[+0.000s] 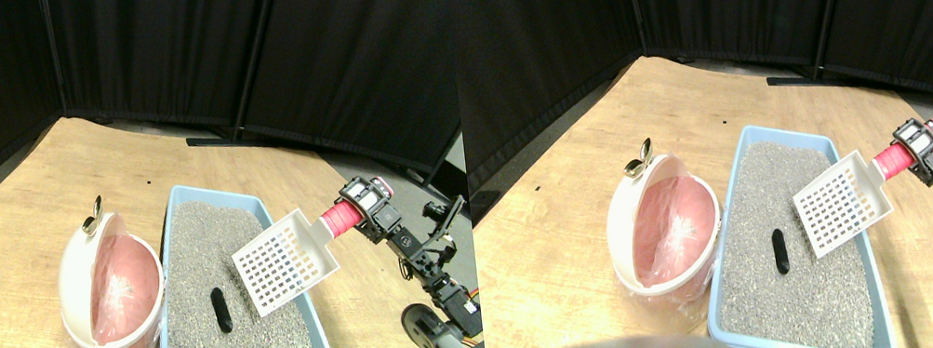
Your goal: Scoop (unimanual)
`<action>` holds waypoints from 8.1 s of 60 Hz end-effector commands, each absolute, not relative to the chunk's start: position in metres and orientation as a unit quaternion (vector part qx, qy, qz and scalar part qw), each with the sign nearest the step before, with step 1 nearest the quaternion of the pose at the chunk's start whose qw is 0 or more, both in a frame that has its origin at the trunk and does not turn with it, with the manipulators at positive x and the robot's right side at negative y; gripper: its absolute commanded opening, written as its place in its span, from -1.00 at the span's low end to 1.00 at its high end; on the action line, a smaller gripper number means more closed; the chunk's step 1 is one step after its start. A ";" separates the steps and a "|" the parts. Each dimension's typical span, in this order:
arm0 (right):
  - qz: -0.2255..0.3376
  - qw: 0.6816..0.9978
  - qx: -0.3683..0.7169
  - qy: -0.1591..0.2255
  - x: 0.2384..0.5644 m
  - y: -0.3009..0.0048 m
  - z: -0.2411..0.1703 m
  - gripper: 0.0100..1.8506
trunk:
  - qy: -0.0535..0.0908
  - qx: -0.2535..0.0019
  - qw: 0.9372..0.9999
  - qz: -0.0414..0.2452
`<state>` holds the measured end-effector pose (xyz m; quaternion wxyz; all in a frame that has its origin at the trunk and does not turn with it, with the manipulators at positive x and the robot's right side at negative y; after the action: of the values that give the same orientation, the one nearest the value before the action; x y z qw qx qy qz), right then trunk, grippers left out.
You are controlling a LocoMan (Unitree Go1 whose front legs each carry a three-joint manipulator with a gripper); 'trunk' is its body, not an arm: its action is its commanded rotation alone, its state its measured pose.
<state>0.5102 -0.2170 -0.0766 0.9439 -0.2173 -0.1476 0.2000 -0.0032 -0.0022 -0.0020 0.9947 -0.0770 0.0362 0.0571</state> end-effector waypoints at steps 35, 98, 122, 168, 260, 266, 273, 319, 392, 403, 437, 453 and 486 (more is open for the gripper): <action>0.213 0.920 -0.303 -0.128 0.520 -0.184 -0.082 -0.95 | 0.055 -0.114 0.987 0.101; 0.310 0.905 -0.289 -0.043 0.494 -0.117 -0.160 -0.95 | 0.086 -0.141 0.978 0.125; 0.307 0.919 -0.248 -0.011 0.483 -0.092 -0.172 -0.95 | 0.083 -0.154 0.975 0.138; 0.115 0.993 0.000 0.025 0.498 -0.125 -0.171 -0.95 | 0.071 -0.146 0.979 0.127; 0.036 0.900 0.429 -0.068 0.504 -0.193 -0.145 -0.95 | 0.038 -0.110 0.989 0.091; 0.042 0.912 0.401 -0.071 0.503 -0.192 -0.141 -0.95 | 0.038 -0.110 0.989 0.091; 0.046 0.916 0.391 -0.072 0.502 -0.192 -0.140 -0.95 | 0.038 -0.111 0.989 0.094; 0.143 0.983 0.046 -0.103 0.512 -0.165 -0.075 -0.95 | 0.034 -0.129 0.984 0.116; 0.229 0.972 -0.005 -0.060 0.542 -0.109 -0.067 -0.95 | 0.028 -0.168 0.967 0.192; 0.249 0.967 -0.009 -0.053 0.545 -0.097 -0.068 -0.95 | 0.027 -0.176 0.963 0.204; 0.276 0.960 -0.047 -0.026 0.542 -0.066 -0.064 -0.95 | 0.024 -0.201 0.953 0.227; 0.313 0.946 -0.080 -0.012 0.541 -0.050 -0.066 -0.95 | 0.023 -0.203 0.951 0.231; 0.346 0.922 -0.175 -0.012 0.543 -0.028 -0.076 -0.95 | 0.020 -0.205 0.950 0.235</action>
<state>0.5448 -0.0350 -0.0829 0.9248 -0.1672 0.0089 0.3417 -0.0047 -0.0010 -0.0032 0.9587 -0.1998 0.0193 0.2016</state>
